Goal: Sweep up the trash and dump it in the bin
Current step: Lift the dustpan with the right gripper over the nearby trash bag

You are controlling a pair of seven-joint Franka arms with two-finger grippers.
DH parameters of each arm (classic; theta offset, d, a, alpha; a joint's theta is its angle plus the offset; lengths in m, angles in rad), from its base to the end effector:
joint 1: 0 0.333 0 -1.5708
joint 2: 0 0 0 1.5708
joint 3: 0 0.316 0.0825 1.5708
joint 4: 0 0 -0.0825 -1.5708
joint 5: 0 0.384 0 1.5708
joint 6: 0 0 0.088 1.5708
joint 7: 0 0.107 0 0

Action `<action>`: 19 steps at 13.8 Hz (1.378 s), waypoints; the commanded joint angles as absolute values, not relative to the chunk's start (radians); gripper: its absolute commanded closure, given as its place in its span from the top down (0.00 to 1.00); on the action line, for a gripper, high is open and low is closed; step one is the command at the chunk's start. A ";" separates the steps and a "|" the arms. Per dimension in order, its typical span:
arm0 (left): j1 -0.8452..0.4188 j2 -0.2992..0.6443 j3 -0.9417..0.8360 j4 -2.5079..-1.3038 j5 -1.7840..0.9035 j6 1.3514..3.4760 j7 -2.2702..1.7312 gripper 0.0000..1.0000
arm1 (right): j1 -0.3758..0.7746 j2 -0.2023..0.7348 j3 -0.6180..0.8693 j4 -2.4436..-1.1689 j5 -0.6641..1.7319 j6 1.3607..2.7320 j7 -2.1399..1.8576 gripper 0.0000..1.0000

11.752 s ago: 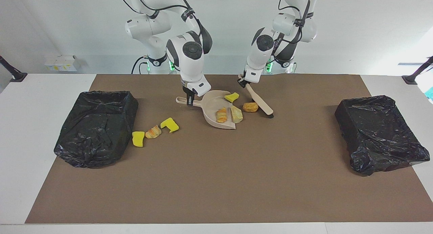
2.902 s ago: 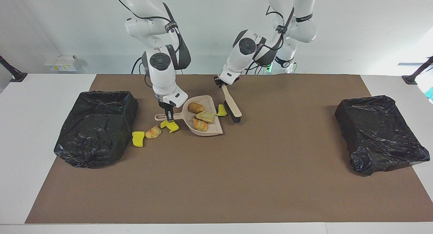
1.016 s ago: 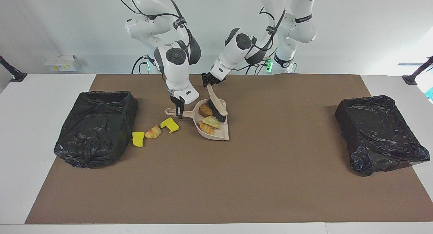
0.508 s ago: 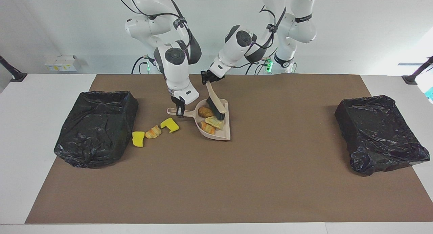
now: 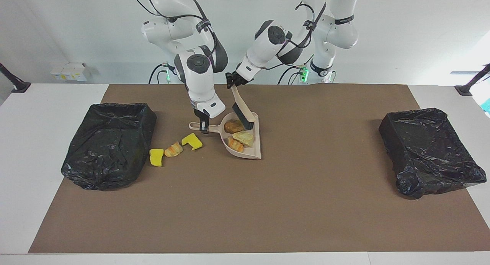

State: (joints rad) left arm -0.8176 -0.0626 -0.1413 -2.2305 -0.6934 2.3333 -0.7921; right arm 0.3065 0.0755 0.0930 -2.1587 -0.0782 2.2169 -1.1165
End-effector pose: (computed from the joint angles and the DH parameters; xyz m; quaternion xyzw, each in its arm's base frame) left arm 0.2971 -0.4428 0.4176 0.9530 0.1346 -0.1495 0.2268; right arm 0.5038 0.2096 0.3621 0.7094 0.7042 -0.0175 0.0228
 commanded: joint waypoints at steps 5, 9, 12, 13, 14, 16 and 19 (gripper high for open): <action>-0.808 -0.089 -0.146 -2.255 -0.699 2.191 -0.834 0.00 | 0.291 0.055 0.098 -2.164 -0.057 2.197 -1.118 0.00; -0.856 -0.118 -0.152 -2.279 -0.699 2.151 -0.916 0.00 | 0.290 0.041 0.098 -2.169 -0.057 2.126 -1.103 0.00; -0.913 -0.101 -0.152 -2.293 -0.701 2.177 -0.939 0.00 | 0.287 0.041 0.098 -2.169 -0.057 2.123 -1.104 0.00; -0.920 -0.104 -0.152 -2.295 -0.701 2.177 -0.945 0.00 | 0.287 0.041 0.098 -2.169 -0.057 2.122 -1.106 0.00; -0.943 -0.109 -0.152 -2.296 -0.701 2.175 -0.949 0.00 | 0.284 0.041 0.098 -2.168 -0.057 2.115 -1.109 0.00; -0.959 -0.121 -0.152 -2.316 -0.700 2.166 -0.957 0.00 | 0.250 0.049 0.098 -2.154 -0.057 2.123 -1.153 0.00; -0.971 -0.176 -0.153 -2.391 -0.658 2.145 -0.954 0.00 | 0.210 0.048 0.097 -2.126 -0.055 2.112 -1.242 0.00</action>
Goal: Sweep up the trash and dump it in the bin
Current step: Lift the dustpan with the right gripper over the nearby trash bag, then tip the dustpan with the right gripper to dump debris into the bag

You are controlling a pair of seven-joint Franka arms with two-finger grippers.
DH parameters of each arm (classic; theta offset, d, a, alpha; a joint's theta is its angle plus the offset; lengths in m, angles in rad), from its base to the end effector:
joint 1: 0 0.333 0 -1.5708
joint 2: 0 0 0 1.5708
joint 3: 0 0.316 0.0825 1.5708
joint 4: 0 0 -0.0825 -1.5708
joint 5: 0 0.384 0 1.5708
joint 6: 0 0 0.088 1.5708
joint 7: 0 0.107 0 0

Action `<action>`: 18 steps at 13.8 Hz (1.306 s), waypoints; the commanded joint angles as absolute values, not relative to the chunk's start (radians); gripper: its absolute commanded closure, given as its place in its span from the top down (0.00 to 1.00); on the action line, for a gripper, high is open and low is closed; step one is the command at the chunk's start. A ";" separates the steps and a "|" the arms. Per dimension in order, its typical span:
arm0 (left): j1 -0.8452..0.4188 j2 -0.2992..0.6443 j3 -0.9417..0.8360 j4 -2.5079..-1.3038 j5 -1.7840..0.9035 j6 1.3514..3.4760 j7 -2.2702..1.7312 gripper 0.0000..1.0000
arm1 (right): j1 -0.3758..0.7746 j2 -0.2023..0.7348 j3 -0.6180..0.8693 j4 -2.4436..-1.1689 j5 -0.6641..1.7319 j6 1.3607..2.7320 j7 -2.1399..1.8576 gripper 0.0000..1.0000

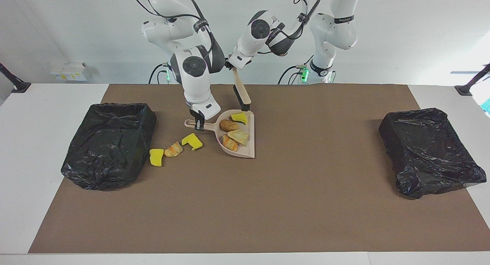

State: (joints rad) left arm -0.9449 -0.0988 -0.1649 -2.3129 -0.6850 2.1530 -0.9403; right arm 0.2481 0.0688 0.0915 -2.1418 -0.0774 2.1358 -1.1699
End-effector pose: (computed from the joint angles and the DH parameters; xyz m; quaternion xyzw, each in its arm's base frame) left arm 0.1964 -0.4547 0.3854 0.9566 0.1134 -0.2426 0.1149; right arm 0.5115 0.1768 0.3665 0.7124 0.7002 -0.0456 0.0113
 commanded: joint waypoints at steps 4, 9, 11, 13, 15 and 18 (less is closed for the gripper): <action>-0.971 -0.221 -0.152 -2.460 -0.559 2.141 -0.957 0.00 | 0.125 0.060 0.097 -2.016 -0.037 1.985 -1.385 0.00; -0.971 -0.265 -0.153 -2.545 -0.477 2.145 -0.959 0.00 | -0.059 0.127 0.095 -1.867 0.029 1.873 -1.621 0.00; -0.971 -0.273 -0.153 -2.572 -0.465 2.148 -0.956 0.00 | -0.133 0.164 0.095 -1.801 0.028 1.852 -1.687 0.00; -0.971 -0.273 -0.155 -2.580 -0.451 2.152 -0.951 0.00 | -0.208 0.175 0.094 -1.787 0.028 1.852 -1.726 0.00; -0.971 -0.273 -0.156 -2.589 -0.451 2.160 -0.950 0.00 | -0.274 0.190 0.094 -1.749 0.012 1.852 -1.733 0.00; -0.960 -0.272 -0.158 -2.605 -0.451 2.158 -0.916 0.00 | -0.322 0.195 0.084 -1.674 0.009 1.838 -1.733 0.00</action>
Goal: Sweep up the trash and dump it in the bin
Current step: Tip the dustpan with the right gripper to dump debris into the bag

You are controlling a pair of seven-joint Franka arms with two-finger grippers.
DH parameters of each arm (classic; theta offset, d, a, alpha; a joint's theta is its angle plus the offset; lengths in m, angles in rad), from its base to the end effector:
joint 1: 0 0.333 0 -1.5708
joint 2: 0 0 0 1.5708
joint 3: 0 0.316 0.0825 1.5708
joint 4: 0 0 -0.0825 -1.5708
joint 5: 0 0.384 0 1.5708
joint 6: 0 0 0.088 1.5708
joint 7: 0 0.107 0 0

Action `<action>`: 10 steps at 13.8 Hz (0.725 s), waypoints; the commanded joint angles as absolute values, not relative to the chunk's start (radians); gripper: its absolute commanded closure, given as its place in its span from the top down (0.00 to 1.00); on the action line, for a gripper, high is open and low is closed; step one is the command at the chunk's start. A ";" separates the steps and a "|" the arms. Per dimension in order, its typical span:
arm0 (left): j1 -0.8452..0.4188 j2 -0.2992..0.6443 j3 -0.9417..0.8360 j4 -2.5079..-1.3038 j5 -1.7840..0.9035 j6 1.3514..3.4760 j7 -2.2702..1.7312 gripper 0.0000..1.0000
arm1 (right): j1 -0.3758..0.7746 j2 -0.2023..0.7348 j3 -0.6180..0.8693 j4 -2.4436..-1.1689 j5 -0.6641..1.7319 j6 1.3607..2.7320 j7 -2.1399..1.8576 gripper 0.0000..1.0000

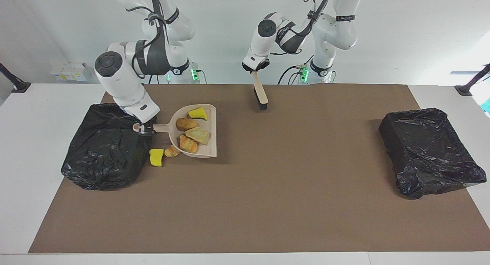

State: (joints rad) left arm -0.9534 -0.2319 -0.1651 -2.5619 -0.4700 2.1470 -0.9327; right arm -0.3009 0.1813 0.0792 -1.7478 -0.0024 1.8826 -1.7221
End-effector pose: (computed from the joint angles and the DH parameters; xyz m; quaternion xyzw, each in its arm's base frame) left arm 0.1651 -0.3792 0.3351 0.9808 0.0575 -0.1859 0.0107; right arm 0.5940 -0.1368 0.4609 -0.7314 -0.6815 0.0080 0.0224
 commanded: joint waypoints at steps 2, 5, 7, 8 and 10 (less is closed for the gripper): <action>-0.957 -0.273 -0.156 -2.623 -0.451 2.161 -0.868 0.00 | -0.348 0.195 0.074 -1.626 0.000 1.864 -1.727 0.00; -0.957 -0.273 -0.158 -2.623 -0.451 2.164 -0.859 0.00 | -0.383 0.183 0.057 -1.618 -0.125 1.865 -1.730 0.00; -0.950 -0.268 -0.156 -2.622 -0.451 2.163 -0.858 0.13 | -0.403 0.176 0.049 -1.626 -0.294 1.868 -1.727 0.00; -0.937 -0.264 -0.156 -2.620 -0.451 2.163 -0.851 0.25 | -0.406 0.175 0.048 -1.626 -0.366 1.868 -1.718 0.00; -0.933 -0.261 -0.156 -2.615 -0.451 2.166 -0.828 0.71 | -0.426 0.169 0.043 -1.632 -0.457 1.867 -1.654 0.00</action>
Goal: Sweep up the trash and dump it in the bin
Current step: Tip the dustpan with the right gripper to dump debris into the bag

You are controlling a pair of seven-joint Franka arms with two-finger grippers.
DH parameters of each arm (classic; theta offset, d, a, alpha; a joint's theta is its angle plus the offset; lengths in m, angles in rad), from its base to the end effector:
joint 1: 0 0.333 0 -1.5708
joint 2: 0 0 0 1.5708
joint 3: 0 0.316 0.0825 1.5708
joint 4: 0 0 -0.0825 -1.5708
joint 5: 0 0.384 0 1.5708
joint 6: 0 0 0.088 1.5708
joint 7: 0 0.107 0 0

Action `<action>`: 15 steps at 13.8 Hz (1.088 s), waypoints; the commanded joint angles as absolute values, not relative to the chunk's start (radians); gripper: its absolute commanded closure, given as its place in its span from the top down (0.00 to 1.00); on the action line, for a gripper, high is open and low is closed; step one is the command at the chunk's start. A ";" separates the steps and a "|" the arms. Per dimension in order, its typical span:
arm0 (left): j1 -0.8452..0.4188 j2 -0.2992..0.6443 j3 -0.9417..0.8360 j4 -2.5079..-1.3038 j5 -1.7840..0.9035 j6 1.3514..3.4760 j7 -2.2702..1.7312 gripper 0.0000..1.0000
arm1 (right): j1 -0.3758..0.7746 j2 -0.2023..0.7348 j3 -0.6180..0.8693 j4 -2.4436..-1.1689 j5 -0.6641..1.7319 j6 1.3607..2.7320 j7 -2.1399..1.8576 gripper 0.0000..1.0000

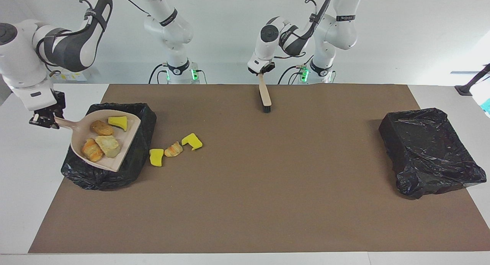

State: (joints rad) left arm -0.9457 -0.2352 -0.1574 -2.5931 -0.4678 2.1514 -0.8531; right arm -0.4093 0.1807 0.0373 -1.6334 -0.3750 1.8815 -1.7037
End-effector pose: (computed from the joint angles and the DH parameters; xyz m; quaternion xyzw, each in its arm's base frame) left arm 0.1671 -0.3676 0.3243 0.9815 0.0284 -0.1894 0.0087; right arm 0.5733 -0.2549 0.5207 0.7414 0.6467 -0.1347 0.1181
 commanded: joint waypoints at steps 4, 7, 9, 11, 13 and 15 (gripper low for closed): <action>-0.902 -0.244 -0.156 -2.611 -0.451 2.203 -0.828 0.85 | -0.407 0.152 0.048 -1.649 -0.552 1.827 -1.588 0.00; -0.859 -0.189 -0.155 -2.563 -0.437 2.252 -0.825 1.00 | -0.312 0.127 0.051 -1.654 -0.681 1.781 -1.508 0.00; -0.803 -0.151 -0.155 -2.522 -0.385 2.286 -0.793 1.00 | -0.258 0.111 0.052 -1.673 -0.767 1.732 -1.503 0.00; -0.708 -0.117 -0.153 -2.446 -0.342 2.267 -0.744 1.00 | -0.230 0.063 0.054 -1.751 -0.855 1.736 -1.450 0.00; -0.635 -0.080 -0.153 -2.363 -0.237 2.219 -0.724 1.00 | -0.201 0.041 0.054 -1.789 -0.928 1.727 -1.369 0.00; -0.585 -0.048 -0.152 -2.251 -0.180 2.117 -0.691 1.00 | -0.201 0.029 0.054 -1.789 -0.965 1.729 -1.367 0.00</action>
